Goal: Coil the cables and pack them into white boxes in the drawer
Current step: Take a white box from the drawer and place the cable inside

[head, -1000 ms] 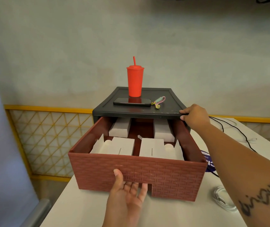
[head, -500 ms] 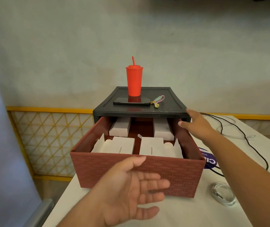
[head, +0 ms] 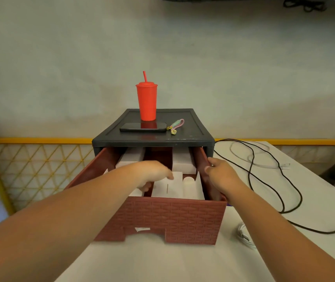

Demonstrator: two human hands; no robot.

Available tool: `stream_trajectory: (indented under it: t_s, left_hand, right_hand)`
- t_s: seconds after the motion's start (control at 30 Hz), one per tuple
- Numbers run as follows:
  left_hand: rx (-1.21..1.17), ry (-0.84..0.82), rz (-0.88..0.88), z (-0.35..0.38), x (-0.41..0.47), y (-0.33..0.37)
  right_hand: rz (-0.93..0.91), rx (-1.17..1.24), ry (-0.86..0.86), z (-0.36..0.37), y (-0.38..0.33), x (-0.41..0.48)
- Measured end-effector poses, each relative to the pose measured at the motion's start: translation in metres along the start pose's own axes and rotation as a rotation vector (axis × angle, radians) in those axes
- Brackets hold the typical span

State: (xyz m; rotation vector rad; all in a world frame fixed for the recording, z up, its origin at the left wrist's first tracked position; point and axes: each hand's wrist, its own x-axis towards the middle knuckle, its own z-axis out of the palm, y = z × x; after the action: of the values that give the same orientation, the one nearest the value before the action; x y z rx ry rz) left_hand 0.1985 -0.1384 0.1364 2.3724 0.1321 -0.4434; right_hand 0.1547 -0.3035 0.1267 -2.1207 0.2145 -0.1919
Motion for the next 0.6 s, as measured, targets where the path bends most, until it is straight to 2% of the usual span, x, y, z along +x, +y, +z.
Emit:
stream_trajectory:
  t_s: [0.1, 0.23, 0.43, 0.6]
  left_hand:
    - [0.027, -0.103, -0.089, 0.006, 0.015, -0.01]
    - [-0.261, -0.285, -0.187, 0.01, 0.028, -0.018]
    - [-0.384, -0.323, -0.139, 0.009, 0.024, -0.018]
    - [-0.345, -0.379, -0.138, 0.011, 0.018, -0.013]
  right_hand:
    - [-0.002, 0.014, 0.006, 0.001, 0.002, -0.001]
    - [-0.002, 0.044, -0.006, 0.003, 0.004, 0.002]
    - [0.015, 0.052, -0.002, 0.004, 0.004, 0.002]
    - [0.038, 0.084, 0.004, 0.007, 0.005, 0.003]
